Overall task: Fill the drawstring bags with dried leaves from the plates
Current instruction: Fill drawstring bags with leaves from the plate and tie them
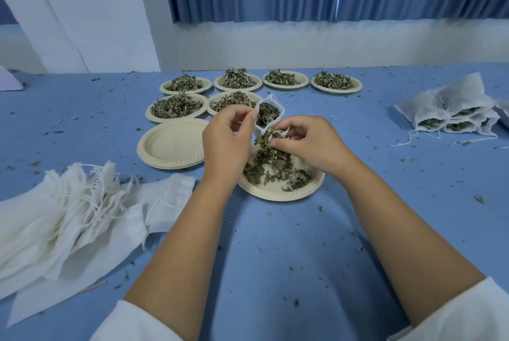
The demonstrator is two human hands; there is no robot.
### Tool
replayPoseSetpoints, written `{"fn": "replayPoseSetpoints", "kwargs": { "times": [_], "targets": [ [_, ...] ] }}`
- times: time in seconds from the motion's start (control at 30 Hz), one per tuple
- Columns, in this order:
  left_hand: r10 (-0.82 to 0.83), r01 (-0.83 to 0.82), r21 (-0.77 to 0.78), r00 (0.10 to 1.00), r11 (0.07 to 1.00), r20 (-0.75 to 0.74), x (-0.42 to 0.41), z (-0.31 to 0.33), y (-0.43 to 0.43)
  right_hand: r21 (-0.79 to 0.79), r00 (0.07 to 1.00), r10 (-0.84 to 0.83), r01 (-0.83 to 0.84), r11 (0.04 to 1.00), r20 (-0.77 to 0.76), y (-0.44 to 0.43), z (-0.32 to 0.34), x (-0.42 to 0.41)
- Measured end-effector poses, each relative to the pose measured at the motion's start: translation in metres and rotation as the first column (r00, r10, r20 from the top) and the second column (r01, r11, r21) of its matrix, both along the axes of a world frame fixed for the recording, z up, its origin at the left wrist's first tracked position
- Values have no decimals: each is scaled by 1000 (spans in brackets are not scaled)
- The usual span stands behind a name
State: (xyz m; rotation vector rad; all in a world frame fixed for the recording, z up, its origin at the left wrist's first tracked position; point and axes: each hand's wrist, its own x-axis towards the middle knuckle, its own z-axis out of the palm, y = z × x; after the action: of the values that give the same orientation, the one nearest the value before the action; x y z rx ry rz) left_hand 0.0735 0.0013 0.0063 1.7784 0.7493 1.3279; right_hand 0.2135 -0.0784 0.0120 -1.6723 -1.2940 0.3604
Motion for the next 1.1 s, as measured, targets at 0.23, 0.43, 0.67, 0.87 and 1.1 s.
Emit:
{"fn": "replayPoseSetpoints", "kwargs": {
  "times": [0.23, 0.43, 0.67, 0.87, 1.1],
  "targets": [
    [108, -99, -74, 985, 992, 134, 1, 2, 5, -18, 998, 52, -53, 998, -40, -1, -1, -1],
    [226, -196, -129, 932, 972, 282, -7, 9, 15, -26, 989, 60, -64, 998, -132, -2, 3, 1],
    [104, -103, -23, 993, 994, 61, -7, 5, 13, 18, 981, 54, -51, 999, -185, -2, 3, 0],
    [43, -43, -32, 999, 999, -2, -3, 4, 8, 97, 953, 49, -21, 995, -300, -9, 12, 8],
    [-13, 10, -67, 999, 998, -49, 2, 2, 2, 262, 851, 94, 52, 964, -516, -5, 14, 2]
  ]
}}
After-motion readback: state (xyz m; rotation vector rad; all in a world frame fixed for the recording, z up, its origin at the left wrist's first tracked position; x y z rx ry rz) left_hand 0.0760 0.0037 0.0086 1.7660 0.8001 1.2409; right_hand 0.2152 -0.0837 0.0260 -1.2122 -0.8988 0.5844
